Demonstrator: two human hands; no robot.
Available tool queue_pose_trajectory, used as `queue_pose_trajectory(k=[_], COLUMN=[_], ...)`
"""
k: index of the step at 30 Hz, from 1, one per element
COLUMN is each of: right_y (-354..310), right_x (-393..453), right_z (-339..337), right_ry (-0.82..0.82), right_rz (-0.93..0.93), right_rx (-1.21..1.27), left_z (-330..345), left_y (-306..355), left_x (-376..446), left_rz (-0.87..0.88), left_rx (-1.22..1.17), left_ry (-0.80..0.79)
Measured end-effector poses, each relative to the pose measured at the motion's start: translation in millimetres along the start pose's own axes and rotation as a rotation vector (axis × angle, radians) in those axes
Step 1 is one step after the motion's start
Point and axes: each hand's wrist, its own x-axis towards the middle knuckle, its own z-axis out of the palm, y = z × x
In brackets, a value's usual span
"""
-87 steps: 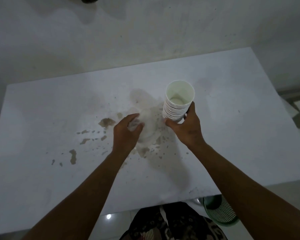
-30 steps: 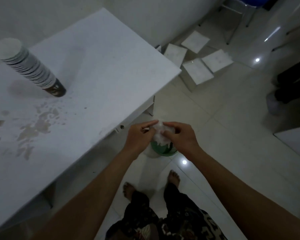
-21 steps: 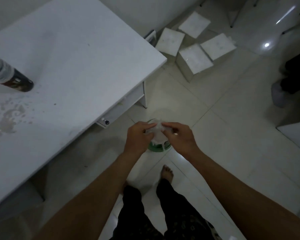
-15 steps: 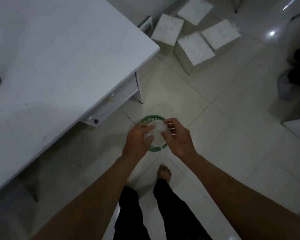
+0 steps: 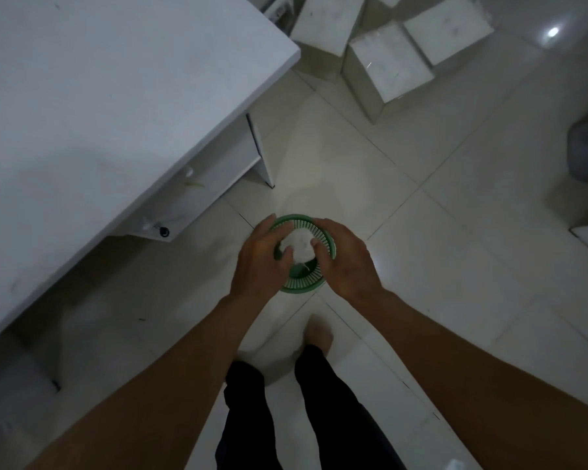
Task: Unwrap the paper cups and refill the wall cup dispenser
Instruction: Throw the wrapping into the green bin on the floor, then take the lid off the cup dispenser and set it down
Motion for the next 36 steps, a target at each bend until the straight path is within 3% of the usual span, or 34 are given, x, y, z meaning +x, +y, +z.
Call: queue_pose_trajectory(k=[7, 15, 23, 36], right_y=[-69, -199, -356, -553], right_x=[-7, -4, -10, -59], right_z=[-27, -30, 19, 137], right_ry=[0.052, 0.225, 0.236, 0.154], right_rz=[-0.297, -0.649, -0.897, -1.125], right_rx=[-0.19, -0.228, -0.172, -0.094], left_z=[-84, -217, -368, -557], left_y=[31, 50, 32, -43], left_x=[-11, -44, -101, -182], left_rz=[0.197, 0.262, 0.249, 0.181], left_rx=[0.202, 0.286, 0.345, 0.4], left_ry=[0.19, 0.476, 0.754, 0.986])
